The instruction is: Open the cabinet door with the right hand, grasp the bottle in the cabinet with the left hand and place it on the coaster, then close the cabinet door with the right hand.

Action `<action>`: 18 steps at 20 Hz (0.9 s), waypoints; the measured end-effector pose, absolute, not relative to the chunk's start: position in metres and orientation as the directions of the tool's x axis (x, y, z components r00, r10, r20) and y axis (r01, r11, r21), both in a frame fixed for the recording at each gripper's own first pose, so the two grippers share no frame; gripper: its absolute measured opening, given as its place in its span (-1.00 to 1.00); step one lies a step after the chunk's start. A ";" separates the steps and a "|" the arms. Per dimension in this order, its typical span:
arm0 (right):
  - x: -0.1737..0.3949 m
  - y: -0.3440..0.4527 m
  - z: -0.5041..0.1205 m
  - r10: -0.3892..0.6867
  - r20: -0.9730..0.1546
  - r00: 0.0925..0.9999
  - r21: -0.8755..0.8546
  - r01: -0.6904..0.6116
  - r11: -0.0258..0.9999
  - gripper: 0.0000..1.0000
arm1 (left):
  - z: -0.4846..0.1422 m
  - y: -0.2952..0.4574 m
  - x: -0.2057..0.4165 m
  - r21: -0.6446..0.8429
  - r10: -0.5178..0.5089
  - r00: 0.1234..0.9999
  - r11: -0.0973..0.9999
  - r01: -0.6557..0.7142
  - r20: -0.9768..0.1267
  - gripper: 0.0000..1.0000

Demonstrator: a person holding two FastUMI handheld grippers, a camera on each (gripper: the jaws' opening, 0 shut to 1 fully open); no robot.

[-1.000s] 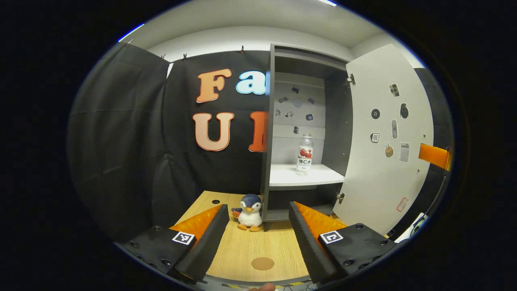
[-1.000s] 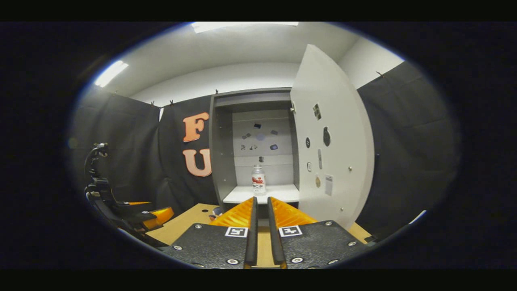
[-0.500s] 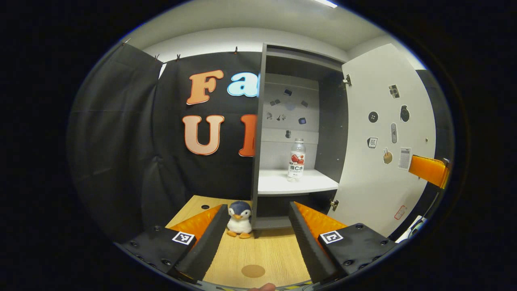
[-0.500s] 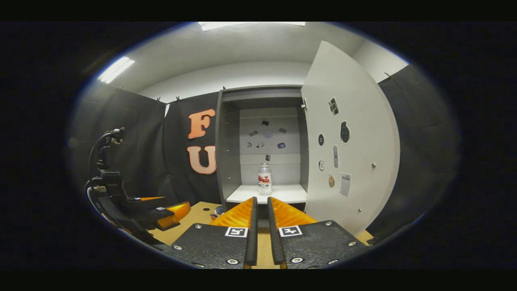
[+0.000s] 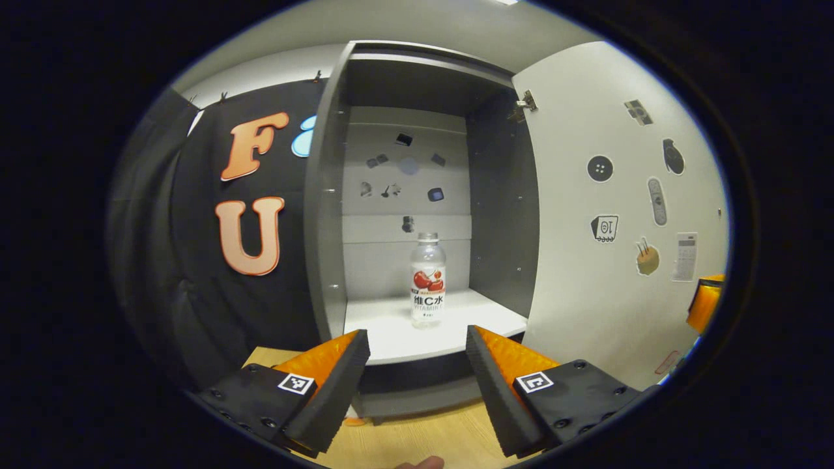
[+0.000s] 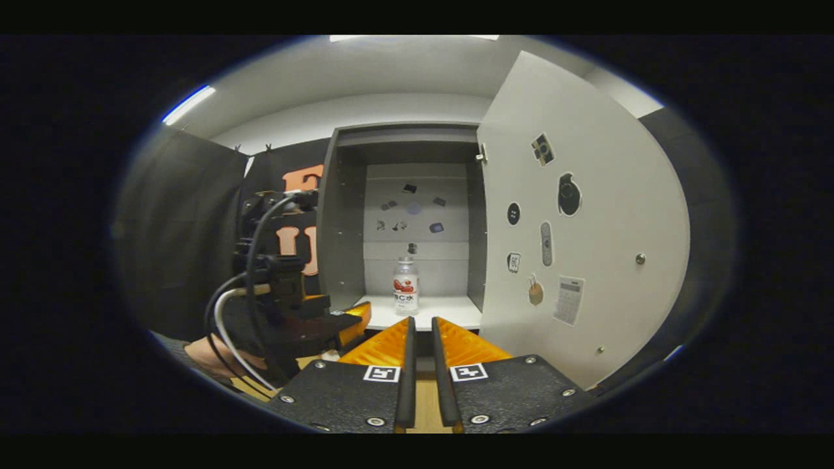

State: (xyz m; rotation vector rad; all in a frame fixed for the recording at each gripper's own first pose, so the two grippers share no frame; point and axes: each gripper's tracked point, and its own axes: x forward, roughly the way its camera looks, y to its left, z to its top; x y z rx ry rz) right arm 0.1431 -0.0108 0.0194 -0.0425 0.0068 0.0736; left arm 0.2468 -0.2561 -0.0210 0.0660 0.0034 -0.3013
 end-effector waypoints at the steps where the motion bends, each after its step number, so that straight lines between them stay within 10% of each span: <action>1: 0.146 -0.013 0.018 0.059 -0.015 0.998 -0.049 -0.060 0.997 -0.72 | -0.020 -0.267 0.263 0.064 -0.315 0.949 0.947 0.314 -0.005 0.93; 18: 0.163 -0.035 -0.003 -0.119 -0.135 0.984 -0.071 0.111 0.991 -0.71 | -0.025 -0.320 0.428 0.073 -0.384 0.923 0.922 0.381 0.017 0.89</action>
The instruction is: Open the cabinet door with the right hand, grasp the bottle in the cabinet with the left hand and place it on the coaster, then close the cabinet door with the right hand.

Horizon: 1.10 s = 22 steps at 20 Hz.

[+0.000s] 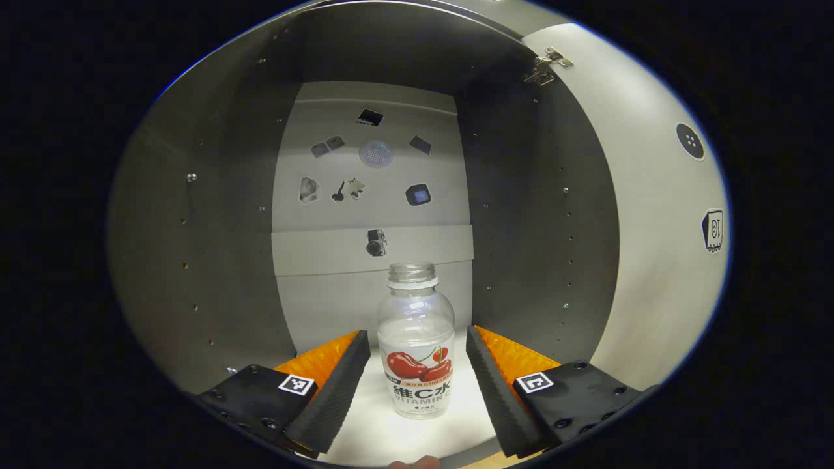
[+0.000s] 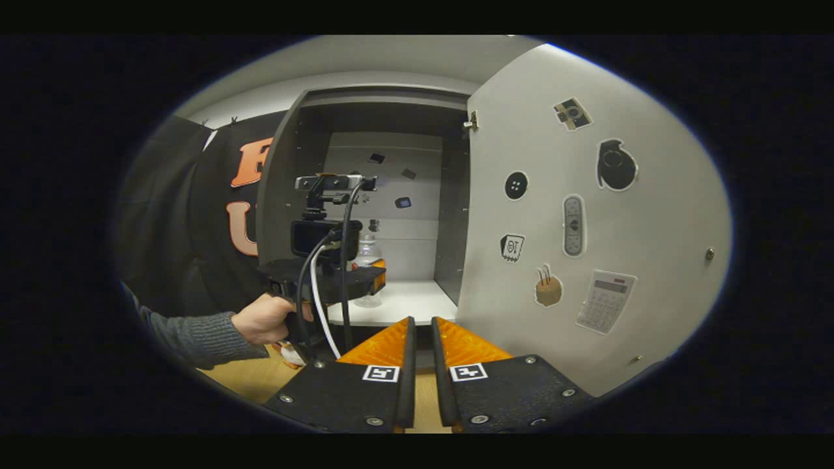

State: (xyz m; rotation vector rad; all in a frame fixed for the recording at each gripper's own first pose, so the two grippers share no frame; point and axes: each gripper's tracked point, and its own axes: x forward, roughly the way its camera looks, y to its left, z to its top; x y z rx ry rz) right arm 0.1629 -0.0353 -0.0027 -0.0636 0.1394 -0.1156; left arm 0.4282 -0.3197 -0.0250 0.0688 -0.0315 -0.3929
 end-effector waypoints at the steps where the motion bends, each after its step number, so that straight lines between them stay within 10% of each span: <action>1: 0.164 -0.036 -0.004 -0.126 -0.139 0.982 -0.072 0.117 0.991 -0.72 | -0.028 -0.322 0.433 0.068 -0.386 0.922 0.921 0.385 0.010 0.93; 22: 0.134 -0.031 -0.008 -0.050 -0.156 0.986 -0.006 0.050 0.999 -0.71 | -0.017 -0.285 0.351 0.054 -0.296 0.955 0.954 0.295 0.025 0.72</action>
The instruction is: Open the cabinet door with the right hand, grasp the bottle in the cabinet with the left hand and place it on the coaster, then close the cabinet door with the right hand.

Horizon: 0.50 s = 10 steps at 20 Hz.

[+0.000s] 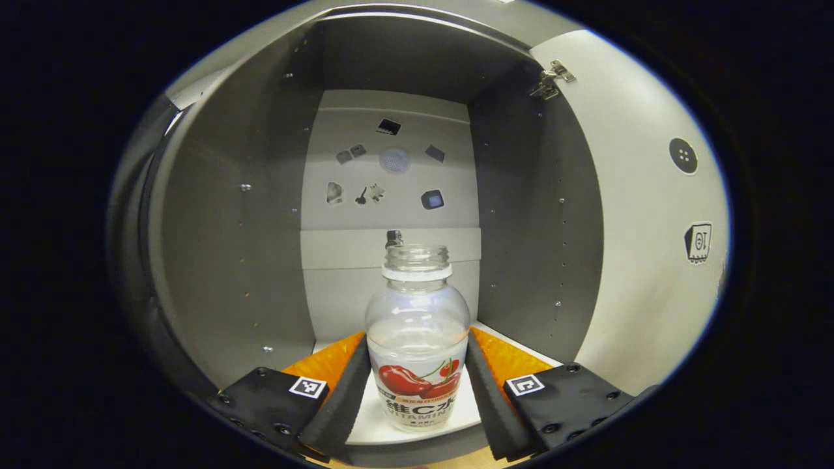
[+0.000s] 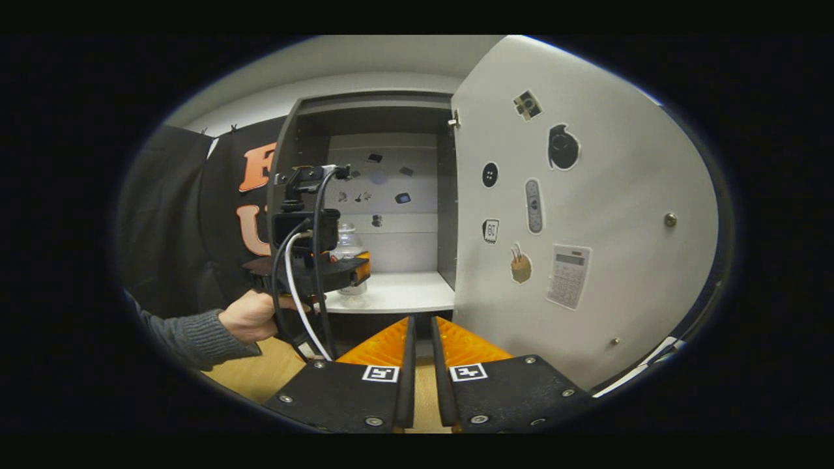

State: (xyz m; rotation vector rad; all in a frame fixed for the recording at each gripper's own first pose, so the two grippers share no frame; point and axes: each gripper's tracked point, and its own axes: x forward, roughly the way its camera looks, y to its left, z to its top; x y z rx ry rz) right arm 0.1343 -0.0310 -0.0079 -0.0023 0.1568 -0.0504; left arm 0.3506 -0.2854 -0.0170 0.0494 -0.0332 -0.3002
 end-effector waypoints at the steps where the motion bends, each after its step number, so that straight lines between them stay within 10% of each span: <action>1: 0.131 -0.030 -0.009 -0.041 -0.157 0.987 -0.002 0.041 0.999 -0.72 | -0.019 -0.282 0.338 0.052 -0.286 0.958 0.957 0.285 0.029 0.70; 10: 0.095 -0.025 -0.027 0.045 -0.224 0.974 0.034 -0.039 0.999 -0.71 | -0.105 -0.231 0.220 0.032 -0.178 0.983 0.983 0.180 -0.047 0.70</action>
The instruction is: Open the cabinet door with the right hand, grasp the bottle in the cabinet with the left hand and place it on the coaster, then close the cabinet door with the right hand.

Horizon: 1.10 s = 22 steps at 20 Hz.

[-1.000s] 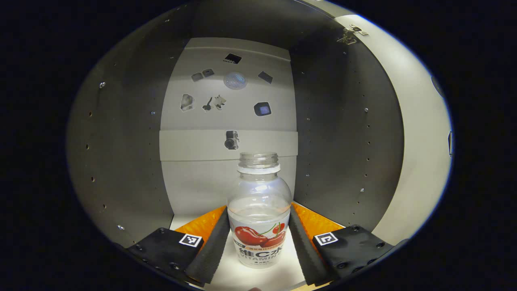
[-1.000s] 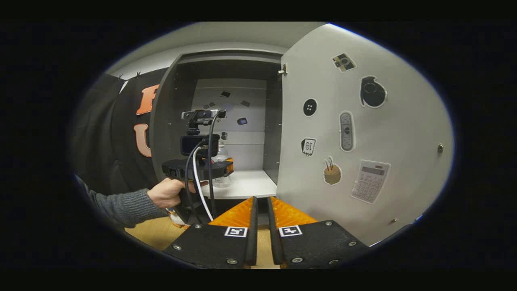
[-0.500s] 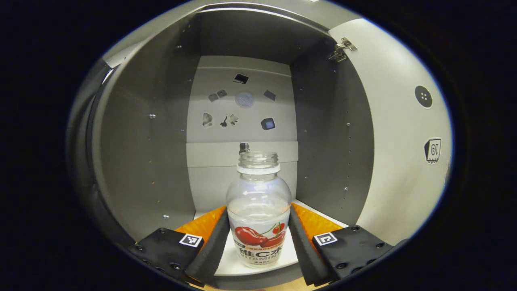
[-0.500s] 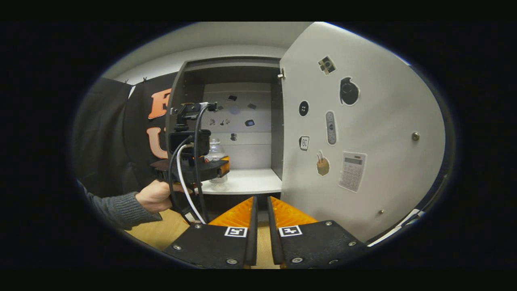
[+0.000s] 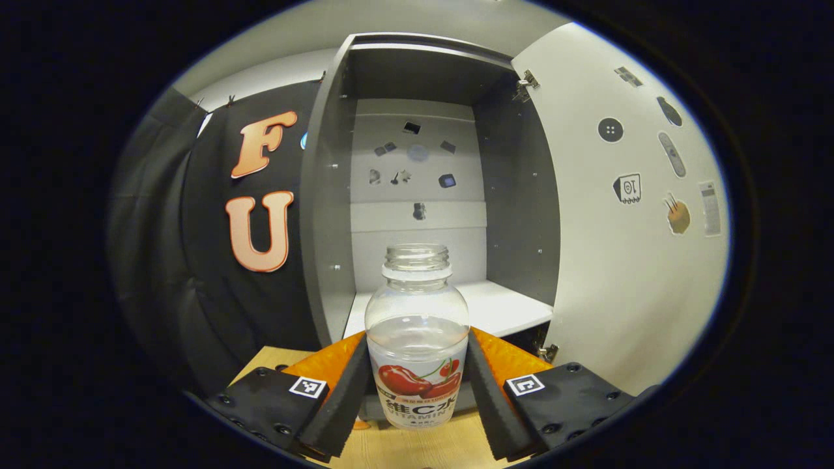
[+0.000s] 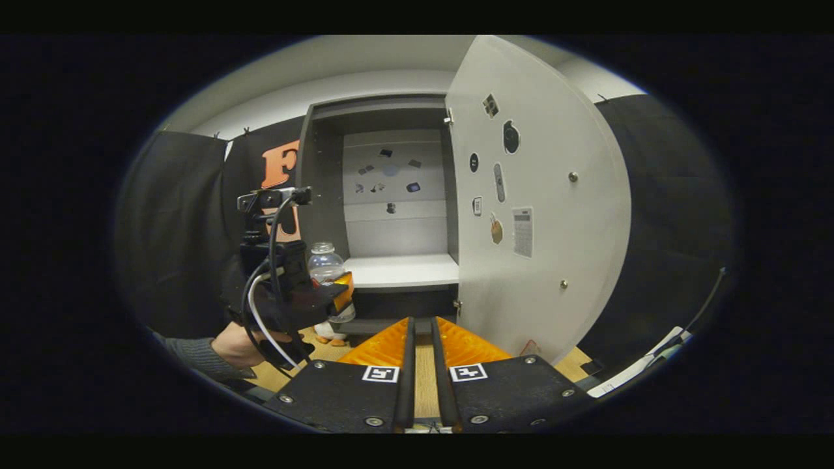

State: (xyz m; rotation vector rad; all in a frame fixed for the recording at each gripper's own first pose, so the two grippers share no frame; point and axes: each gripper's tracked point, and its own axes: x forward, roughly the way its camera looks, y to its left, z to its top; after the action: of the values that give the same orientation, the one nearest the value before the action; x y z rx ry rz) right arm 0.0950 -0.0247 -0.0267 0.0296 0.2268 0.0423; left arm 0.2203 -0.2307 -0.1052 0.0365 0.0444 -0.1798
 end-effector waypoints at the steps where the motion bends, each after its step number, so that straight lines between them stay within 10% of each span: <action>1: 0.092 -0.025 -0.029 0.053 -0.231 0.972 0.032 -0.047 0.998 -0.72 | -0.118 -0.225 0.211 0.016 -0.163 0.985 0.986 0.164 -0.064 0.71; 22: 0.075 -0.022 -0.070 0.075 -0.395 0.916 0.062 -0.055 0.997 -0.60 | -0.344 -0.163 0.148 0.091 -0.036 0.974 0.994 0.058 -0.225 0.71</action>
State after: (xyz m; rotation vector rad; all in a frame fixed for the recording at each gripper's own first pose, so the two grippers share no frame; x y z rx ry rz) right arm 0.0747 -0.0222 -0.0700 0.0498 0.4078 0.0665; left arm 0.1477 -0.1634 -0.3435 0.0976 0.2255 -0.0475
